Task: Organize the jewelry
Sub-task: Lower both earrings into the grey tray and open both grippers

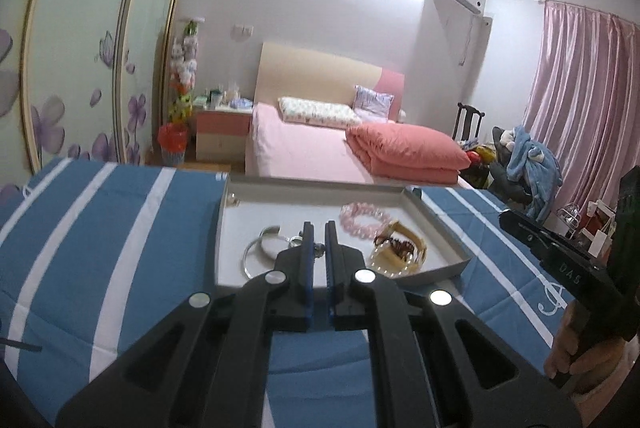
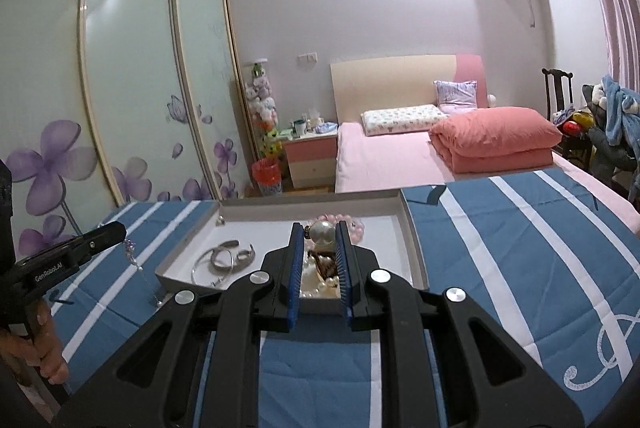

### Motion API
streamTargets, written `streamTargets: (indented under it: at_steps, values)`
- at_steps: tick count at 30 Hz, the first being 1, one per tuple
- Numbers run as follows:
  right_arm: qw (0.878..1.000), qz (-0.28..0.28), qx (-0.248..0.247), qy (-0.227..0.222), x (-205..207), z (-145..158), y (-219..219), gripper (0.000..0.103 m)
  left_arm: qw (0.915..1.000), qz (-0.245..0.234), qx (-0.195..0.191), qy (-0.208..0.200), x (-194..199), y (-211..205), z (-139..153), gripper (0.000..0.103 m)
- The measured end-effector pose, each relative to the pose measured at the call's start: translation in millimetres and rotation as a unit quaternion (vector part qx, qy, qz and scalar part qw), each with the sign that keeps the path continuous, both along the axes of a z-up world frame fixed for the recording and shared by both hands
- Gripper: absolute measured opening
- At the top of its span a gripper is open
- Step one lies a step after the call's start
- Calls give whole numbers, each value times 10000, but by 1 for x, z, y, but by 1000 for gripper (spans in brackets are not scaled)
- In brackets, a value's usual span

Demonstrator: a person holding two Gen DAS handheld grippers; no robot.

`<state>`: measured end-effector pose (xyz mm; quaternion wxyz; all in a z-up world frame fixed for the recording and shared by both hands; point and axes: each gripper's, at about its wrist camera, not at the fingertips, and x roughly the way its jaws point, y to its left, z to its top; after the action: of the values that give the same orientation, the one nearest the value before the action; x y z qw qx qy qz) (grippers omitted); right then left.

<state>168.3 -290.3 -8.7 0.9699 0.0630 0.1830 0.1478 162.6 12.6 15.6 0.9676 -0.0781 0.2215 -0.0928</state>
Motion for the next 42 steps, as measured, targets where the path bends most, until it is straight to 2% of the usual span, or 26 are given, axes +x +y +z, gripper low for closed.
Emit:
streamTargets:
  at_steps: [11,19,28,42]
  values:
    - [9995,-21,114,-291,-4,7,-1,17,9985,141,278,-454,-11,-22,17,6]
    - [9988,-14,65,-490,0,14,6,17,9968,241,429,-629,-8,-34,23,6]
    - [9982,17,-21,-596,3,17,13,17,9963,218,483,-669,3,-38,26,6]
    - [9975,-12,-45,-705,40,23,23,17,9979,183,309,-530,51,-34,33,6]
